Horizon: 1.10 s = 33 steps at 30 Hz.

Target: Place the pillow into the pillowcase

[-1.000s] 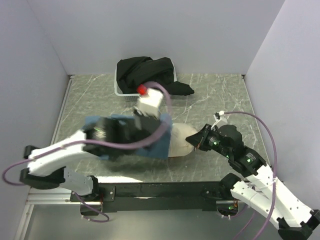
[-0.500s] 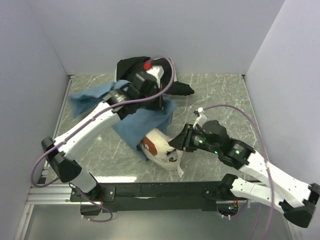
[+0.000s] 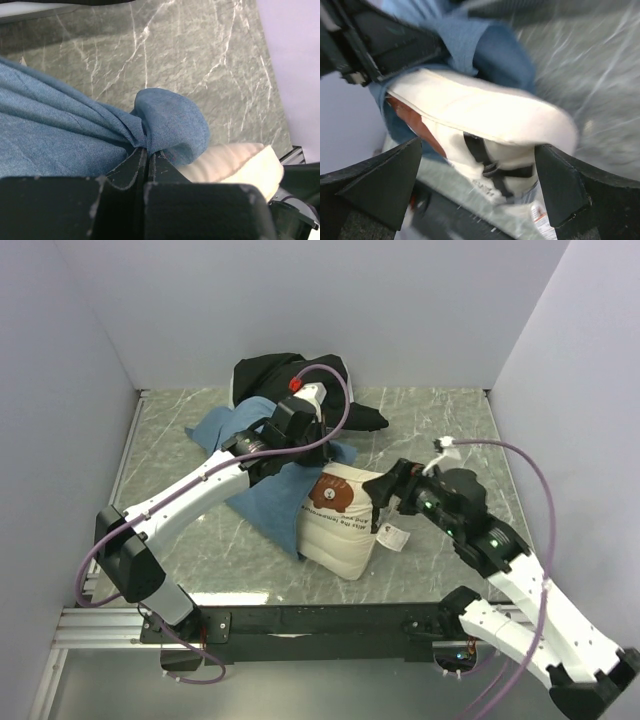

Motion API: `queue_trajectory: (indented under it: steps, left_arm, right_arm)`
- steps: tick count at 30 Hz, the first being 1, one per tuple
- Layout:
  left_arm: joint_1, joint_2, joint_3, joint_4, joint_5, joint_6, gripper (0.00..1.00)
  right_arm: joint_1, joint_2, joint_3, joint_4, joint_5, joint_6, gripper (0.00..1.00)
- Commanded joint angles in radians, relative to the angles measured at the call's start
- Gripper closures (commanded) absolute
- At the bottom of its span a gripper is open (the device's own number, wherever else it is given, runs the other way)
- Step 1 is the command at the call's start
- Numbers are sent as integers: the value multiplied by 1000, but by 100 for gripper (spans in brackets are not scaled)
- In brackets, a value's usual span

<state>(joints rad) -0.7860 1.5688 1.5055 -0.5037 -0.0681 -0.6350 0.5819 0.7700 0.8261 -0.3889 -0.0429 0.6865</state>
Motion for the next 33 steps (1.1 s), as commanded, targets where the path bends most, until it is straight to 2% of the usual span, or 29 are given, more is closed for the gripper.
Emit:
queue_trajectory:
  steps: [1,6,11,15,19,21,23,25,33]
  left_arm:
    - [-16,-30,21,-1,71,-22,99]
    - [-16,-26,33,-18,71,-9,99]
    - [-15,-30,36,-21,71,-5,99]
    - [-15,-27,39,-25,71,-2,99]
    - [-13,-33,33,-22,34,-9,99]
    - [-7,-41,32,-21,19,-18,99]
    - [20,-52,32,-19,28,-35,99]
    - [78,-59,35,-13,54,-57,99]
    - [234,-35,96,-12,109,-61,99]
  right_arm:
    - [-11,-121,-51,4,199,-125,0]
    - [-11,-308,-251,65,239,-88,0]
    - [-11,-472,-459,189,94,-73,0]
    - [-10,-603,-535,167,152,-13,0]
    - [-13,-609,-454,108,238,15,0]
    - [-16,-507,-388,47,242,27,0]
    - [-13,-387,-282,-6,210,13,0]
    - [-14,-333,-202,-24,149,-4,0]
    - [-13,-330,-67,-116,16,-68,0]
